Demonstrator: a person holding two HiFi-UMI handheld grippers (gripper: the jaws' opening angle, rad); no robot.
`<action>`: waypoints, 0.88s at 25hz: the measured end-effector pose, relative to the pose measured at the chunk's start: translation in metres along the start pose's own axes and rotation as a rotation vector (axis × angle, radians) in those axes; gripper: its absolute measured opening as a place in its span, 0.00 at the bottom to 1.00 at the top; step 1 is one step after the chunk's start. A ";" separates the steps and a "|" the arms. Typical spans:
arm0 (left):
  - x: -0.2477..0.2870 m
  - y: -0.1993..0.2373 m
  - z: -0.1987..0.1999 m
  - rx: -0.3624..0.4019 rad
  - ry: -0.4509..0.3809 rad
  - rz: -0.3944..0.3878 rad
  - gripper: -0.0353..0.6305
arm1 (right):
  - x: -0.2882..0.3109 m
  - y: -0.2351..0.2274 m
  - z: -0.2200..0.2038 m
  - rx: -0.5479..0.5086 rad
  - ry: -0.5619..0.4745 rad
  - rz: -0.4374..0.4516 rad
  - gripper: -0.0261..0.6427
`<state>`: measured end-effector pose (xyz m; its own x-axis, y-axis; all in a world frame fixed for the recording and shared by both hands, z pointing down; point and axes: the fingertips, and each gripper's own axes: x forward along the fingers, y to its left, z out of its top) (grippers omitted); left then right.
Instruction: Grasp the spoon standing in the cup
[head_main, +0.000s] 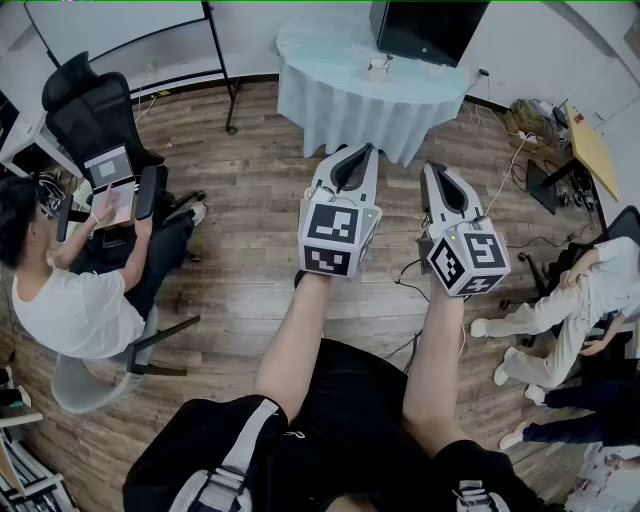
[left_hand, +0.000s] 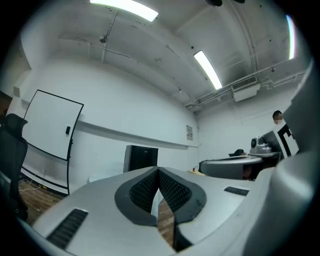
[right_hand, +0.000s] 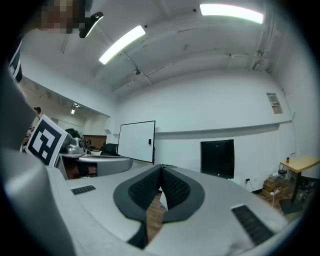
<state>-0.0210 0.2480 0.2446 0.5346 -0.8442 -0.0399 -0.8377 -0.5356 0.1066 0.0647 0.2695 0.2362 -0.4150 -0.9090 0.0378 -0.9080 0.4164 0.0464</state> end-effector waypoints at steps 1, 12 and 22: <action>0.001 0.004 -0.001 0.000 0.000 -0.002 0.06 | 0.004 0.002 -0.001 0.008 -0.012 -0.003 0.04; 0.009 0.044 -0.020 -0.049 0.021 -0.007 0.06 | 0.029 0.011 -0.021 0.024 0.011 -0.047 0.04; 0.011 0.058 -0.009 -0.057 0.009 -0.005 0.06 | 0.046 0.018 -0.009 0.018 -0.011 -0.045 0.04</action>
<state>-0.0627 0.2078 0.2592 0.5401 -0.8410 -0.0315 -0.8274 -0.5375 0.1629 0.0301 0.2350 0.2473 -0.3741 -0.9270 0.0254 -0.9266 0.3748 0.0297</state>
